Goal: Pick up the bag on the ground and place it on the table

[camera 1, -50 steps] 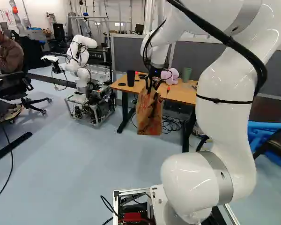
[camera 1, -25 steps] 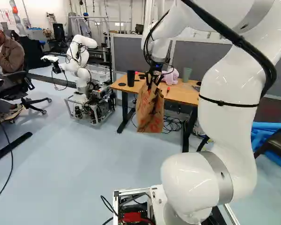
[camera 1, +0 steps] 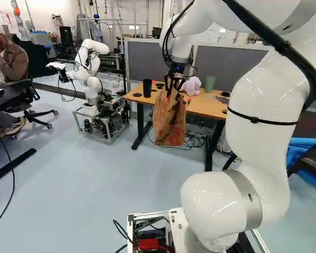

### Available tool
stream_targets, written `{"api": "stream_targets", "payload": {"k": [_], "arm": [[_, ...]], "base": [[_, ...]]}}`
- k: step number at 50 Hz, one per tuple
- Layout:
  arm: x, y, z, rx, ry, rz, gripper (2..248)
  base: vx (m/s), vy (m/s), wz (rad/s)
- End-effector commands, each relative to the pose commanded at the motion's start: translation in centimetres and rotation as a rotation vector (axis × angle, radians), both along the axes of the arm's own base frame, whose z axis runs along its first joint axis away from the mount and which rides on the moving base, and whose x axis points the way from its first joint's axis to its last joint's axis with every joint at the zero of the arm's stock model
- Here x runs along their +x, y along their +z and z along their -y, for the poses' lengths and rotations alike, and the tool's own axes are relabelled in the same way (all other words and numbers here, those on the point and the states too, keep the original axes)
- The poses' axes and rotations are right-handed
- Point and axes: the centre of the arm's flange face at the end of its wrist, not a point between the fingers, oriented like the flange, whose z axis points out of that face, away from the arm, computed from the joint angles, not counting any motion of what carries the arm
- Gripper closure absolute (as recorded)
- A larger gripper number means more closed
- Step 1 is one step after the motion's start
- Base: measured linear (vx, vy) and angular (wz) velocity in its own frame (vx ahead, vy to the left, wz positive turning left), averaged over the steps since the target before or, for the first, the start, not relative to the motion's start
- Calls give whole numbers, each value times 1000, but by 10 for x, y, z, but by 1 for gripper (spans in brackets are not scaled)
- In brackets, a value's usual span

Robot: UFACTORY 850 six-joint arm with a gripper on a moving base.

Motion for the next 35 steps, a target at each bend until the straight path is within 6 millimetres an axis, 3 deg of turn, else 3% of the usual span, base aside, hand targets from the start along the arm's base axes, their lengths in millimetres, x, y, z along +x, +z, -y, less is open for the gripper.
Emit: {"api": "stream_targets", "payload": {"k": [35], "arm": [[-29,51,-1,4,9,1,225]], "base": [[0,0,0]]}}
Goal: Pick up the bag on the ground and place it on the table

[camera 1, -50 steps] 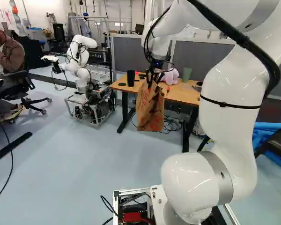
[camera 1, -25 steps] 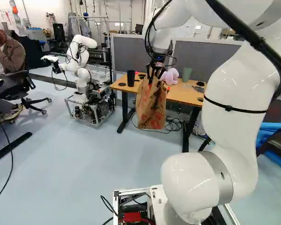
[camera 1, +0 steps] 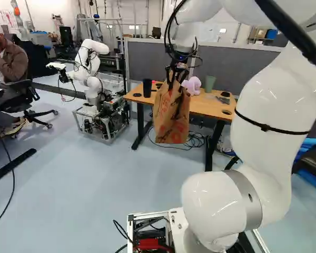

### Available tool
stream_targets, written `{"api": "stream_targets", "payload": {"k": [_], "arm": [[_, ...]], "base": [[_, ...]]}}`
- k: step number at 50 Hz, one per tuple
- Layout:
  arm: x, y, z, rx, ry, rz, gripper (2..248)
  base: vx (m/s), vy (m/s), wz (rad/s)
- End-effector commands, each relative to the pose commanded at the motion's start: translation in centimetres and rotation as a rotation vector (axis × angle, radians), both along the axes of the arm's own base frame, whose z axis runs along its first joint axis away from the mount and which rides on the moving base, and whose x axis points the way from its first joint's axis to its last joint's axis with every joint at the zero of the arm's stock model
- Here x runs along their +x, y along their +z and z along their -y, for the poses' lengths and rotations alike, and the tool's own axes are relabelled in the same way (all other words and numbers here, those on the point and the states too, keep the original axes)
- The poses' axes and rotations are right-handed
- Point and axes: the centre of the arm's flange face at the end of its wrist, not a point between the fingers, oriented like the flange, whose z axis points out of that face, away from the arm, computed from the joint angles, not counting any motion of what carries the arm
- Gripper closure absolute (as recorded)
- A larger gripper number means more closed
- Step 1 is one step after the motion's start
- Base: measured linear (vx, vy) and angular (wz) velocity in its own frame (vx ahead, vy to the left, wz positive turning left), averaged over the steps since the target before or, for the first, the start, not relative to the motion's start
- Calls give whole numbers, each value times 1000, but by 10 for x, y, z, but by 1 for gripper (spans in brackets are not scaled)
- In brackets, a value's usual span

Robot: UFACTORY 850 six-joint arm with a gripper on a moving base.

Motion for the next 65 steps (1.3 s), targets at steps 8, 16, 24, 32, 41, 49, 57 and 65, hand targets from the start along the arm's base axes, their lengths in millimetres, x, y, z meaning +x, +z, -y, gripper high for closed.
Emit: {"api": "stream_targets", "payload": {"k": [8,16,24,32,41,49,57,65], "arm": [[-7,12,0,0,1,9,225],[-13,23,0,1,2,24,225],[-19,35,0,1,3,40,225],[-25,46,0,1,3,61,225],[-32,59,0,0,3,87,225],[-38,70,-1,1,5,96,225],[-42,81,-1,2,7,93,225],[-44,92,-1,2,10,87,225]], "base": [[0,0,0],[0,0,0],[0,0,0],[0,0,0],[0,0,0],[0,0,0],[0,0,0],[0,0,0]]}}
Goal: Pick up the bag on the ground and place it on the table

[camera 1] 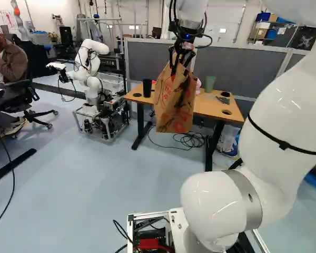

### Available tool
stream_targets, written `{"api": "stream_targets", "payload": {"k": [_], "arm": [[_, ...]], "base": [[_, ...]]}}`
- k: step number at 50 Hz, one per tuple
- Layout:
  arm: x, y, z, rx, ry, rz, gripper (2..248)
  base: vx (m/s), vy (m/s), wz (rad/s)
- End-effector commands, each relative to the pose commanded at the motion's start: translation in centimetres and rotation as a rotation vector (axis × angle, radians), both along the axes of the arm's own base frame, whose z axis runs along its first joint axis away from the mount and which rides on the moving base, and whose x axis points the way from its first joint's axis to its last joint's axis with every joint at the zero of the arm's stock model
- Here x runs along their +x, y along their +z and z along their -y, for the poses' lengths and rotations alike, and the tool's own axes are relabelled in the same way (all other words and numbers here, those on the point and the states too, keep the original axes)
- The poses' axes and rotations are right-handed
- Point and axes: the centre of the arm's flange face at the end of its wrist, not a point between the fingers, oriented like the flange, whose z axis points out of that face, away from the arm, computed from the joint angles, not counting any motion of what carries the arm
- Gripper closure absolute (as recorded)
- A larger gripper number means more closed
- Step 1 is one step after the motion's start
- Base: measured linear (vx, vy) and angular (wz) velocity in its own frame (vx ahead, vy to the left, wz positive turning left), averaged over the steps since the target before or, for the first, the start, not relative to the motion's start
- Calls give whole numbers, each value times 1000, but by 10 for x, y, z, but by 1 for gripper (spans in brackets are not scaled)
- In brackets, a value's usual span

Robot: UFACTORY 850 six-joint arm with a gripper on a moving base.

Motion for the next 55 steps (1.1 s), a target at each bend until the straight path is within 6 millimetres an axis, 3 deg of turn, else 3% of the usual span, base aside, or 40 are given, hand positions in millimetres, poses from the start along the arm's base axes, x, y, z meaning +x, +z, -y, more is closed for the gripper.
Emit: {"api": "stream_targets", "payload": {"k": [16,55], "arm": [[-5,18,0,1,6,-20,225],[-7,19,0,2,7,-32,225]], "base": [[0,0,0],[2,0,3]]}}
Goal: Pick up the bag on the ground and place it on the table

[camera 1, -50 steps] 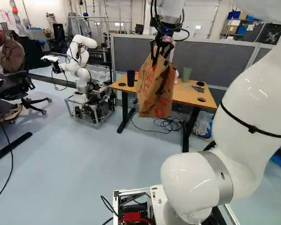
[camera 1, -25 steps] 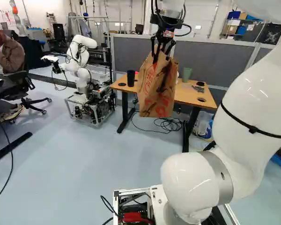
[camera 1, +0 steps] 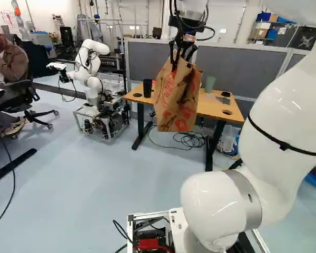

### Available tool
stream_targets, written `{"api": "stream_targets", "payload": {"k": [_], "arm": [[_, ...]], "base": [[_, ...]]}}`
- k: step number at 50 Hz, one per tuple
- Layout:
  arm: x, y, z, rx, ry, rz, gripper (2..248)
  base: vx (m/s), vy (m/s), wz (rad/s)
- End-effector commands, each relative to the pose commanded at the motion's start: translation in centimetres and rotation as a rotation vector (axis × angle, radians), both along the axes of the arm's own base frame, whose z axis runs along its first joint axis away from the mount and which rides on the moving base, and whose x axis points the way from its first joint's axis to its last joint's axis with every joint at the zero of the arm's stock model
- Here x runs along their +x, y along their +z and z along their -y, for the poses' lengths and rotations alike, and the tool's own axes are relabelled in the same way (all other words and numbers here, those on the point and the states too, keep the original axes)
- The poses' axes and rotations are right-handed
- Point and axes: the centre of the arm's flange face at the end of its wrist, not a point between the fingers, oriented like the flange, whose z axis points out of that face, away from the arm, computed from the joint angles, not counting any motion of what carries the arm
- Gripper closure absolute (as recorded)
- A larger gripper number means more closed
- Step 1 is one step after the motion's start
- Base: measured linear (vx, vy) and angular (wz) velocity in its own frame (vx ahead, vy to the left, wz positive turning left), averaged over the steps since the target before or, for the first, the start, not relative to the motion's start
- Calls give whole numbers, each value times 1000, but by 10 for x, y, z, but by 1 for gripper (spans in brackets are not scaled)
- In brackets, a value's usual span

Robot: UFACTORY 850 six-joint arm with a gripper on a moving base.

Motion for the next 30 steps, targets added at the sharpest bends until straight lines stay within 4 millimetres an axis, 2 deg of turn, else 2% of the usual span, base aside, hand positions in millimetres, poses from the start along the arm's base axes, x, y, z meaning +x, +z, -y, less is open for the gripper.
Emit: {"api": "stream_targets", "payload": {"k": [30], "arm": [[0,0,0,0,0,0,225]], "base": [[3,-63,-187]]}}
